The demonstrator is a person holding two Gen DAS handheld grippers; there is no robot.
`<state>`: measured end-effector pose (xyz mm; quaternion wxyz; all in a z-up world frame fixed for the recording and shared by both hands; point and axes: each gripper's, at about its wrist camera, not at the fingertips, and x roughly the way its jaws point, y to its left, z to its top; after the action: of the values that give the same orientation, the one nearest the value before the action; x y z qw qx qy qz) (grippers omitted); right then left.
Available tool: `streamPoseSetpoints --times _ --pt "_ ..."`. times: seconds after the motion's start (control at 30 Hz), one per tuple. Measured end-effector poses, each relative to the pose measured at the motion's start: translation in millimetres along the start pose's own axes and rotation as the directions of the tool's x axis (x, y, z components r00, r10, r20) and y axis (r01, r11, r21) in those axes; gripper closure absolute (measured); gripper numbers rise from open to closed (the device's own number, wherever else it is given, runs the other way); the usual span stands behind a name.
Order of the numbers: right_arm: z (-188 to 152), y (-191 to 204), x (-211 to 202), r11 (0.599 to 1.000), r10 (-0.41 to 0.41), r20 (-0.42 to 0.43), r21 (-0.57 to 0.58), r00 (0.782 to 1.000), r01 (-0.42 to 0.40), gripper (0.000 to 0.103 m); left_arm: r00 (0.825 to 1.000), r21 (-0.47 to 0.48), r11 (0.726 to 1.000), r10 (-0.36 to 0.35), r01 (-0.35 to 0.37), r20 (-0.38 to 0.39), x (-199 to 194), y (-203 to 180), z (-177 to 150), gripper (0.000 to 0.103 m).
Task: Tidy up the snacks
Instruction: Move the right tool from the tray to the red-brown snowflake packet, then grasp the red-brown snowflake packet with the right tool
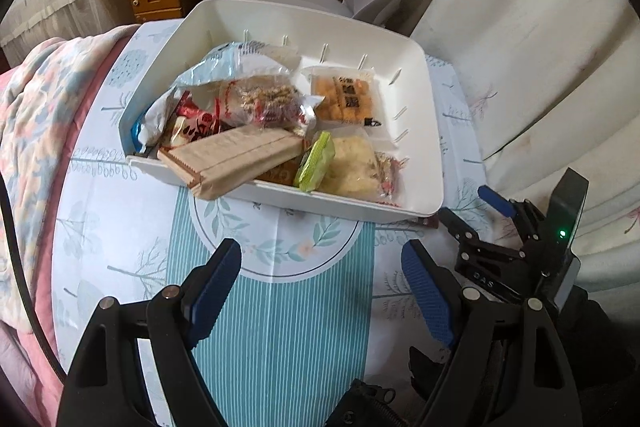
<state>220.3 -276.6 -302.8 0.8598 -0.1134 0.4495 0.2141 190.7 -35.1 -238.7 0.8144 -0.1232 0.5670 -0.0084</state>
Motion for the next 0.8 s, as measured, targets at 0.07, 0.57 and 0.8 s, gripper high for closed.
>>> streamPoseSetpoints --times 0.07,0.57,0.8 --pt "-2 0 7 1.000 -0.004 0.001 0.007 1.000 0.004 0.026 1.000 -0.002 1.000 0.021 -0.021 -0.012 3 0 -2 0.022" --pt "-2 -2 41 0.999 -0.004 0.026 0.054 1.000 0.002 0.028 0.987 0.010 0.992 0.126 -0.125 -0.104 20 5 -14 0.022" --pt "2 -2 47 0.997 0.011 0.010 0.080 1.000 -0.011 0.044 0.984 0.039 0.988 0.149 -0.146 -0.094 12 2 -8 0.022"
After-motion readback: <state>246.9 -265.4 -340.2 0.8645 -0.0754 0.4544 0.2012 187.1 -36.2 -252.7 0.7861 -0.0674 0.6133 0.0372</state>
